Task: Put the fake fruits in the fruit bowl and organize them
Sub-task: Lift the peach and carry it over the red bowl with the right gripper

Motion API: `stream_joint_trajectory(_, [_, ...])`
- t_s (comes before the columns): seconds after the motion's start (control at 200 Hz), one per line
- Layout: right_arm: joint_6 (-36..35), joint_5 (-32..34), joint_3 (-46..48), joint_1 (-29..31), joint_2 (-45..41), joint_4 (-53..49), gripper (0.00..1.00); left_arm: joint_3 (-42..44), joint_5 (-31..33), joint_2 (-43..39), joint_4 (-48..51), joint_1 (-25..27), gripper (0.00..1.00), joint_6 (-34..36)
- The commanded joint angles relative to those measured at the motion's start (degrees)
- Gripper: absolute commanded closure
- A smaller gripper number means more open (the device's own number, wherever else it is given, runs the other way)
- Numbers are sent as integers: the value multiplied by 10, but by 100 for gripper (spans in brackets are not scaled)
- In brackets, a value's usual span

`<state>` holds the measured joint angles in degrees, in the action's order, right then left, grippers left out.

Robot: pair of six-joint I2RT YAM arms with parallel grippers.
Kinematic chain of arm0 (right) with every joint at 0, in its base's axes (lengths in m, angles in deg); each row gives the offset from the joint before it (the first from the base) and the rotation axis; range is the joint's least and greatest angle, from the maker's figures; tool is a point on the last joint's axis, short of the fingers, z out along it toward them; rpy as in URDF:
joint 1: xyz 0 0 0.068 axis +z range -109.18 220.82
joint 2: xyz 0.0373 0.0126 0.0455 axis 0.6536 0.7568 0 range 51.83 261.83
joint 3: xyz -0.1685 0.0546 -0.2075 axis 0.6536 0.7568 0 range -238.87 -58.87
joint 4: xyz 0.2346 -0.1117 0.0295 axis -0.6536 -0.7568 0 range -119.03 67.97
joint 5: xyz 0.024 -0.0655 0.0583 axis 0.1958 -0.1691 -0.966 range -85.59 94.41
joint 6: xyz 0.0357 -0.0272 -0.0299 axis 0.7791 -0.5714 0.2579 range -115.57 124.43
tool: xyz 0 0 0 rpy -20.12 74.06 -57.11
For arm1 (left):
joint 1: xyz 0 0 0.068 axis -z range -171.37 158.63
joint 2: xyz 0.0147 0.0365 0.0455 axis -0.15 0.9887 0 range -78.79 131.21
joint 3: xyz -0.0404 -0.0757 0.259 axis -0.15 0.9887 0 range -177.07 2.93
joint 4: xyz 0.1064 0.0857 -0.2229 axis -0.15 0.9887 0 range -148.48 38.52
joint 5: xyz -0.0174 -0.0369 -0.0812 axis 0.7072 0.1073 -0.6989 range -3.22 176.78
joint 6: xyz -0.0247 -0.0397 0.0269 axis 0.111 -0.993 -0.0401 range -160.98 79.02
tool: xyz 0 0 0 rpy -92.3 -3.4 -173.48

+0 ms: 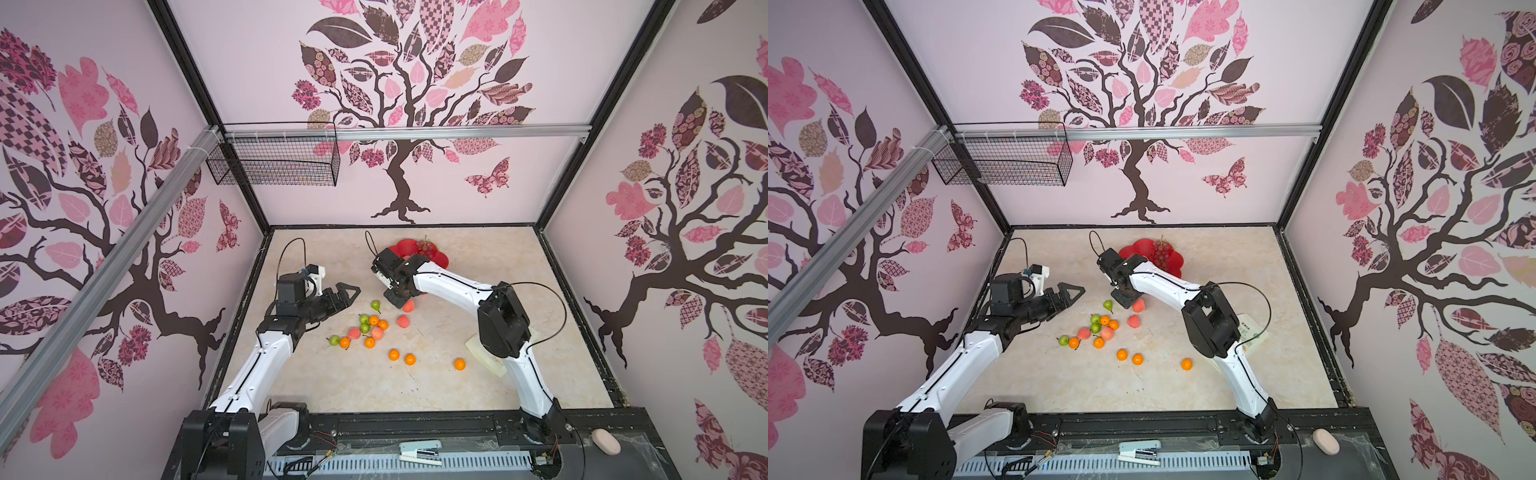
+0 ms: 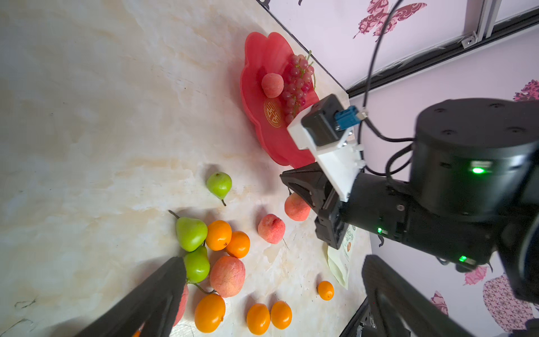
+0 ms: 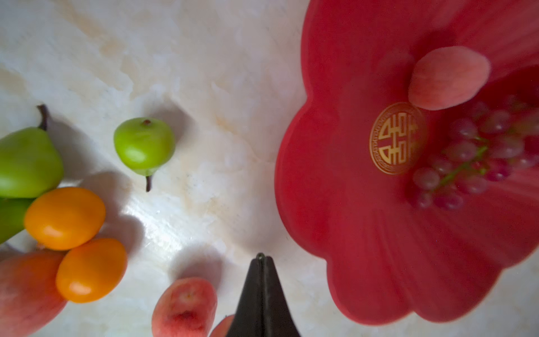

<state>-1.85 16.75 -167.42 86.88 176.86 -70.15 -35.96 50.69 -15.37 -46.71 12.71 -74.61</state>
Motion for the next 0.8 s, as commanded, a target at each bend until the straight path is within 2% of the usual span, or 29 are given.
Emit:
stream_joint_trajectory(0.0, [32, -16, 31, -2, -88, 40, 100, -20, 13, -6, 12, 11, 2, 29])
stream_joint_trajectory(0.185, [80, -61, 109, -30, -165, 106, 100, -56, 38, 16, 25, 44, 2, 49])
stream_joint_trajectory(0.34, [107, -73, 163, -59, -206, 150, 100, -106, 80, 63, 27, 101, 2, 62])
stream_joint_trajectory(0.52, [136, -41, 212, -82, -231, 213, 100, -182, 120, 138, 31, 145, 2, 60])
stream_joint_trajectory(0.69, [162, 18, 254, -93, -235, 299, 100, -256, 123, 208, 38, 148, 2, 83])
stream_joint_trajectory(0.79, [172, 27, 259, -106, -222, 335, 100, -294, 132, 246, 39, 148, 2, 92])
